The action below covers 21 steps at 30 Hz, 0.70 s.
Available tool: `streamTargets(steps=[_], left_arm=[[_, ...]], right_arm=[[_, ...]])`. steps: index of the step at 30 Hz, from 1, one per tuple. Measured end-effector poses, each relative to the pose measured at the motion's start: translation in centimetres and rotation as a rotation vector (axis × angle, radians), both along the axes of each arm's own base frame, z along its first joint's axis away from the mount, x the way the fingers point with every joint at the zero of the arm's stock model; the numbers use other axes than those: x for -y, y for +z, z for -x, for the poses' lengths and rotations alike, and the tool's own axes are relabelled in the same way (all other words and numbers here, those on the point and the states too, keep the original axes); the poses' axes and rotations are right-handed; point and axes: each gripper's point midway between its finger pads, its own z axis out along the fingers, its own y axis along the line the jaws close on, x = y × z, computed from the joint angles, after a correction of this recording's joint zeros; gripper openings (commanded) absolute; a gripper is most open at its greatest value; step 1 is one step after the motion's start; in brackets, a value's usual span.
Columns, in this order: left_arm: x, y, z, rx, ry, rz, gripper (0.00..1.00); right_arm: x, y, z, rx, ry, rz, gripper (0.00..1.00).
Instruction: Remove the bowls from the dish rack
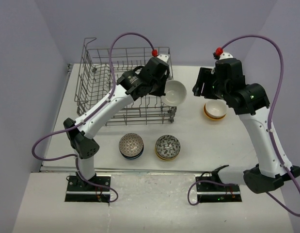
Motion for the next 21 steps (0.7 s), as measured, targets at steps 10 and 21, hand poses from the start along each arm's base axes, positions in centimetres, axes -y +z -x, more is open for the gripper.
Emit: streamTargets(steps=[10,21], left_arm=[[0.1,-1.0,0.7,-0.027,-0.015,-0.017,0.0],[0.7,-0.9,1.3,-0.048,-0.053,0.009,0.0]], right_arm=[[-2.2,-3.5,1.0,-0.127,0.097,-0.039,0.56],[-4.1,-8.8,-0.1,-0.251,0.109,-0.058,0.36]])
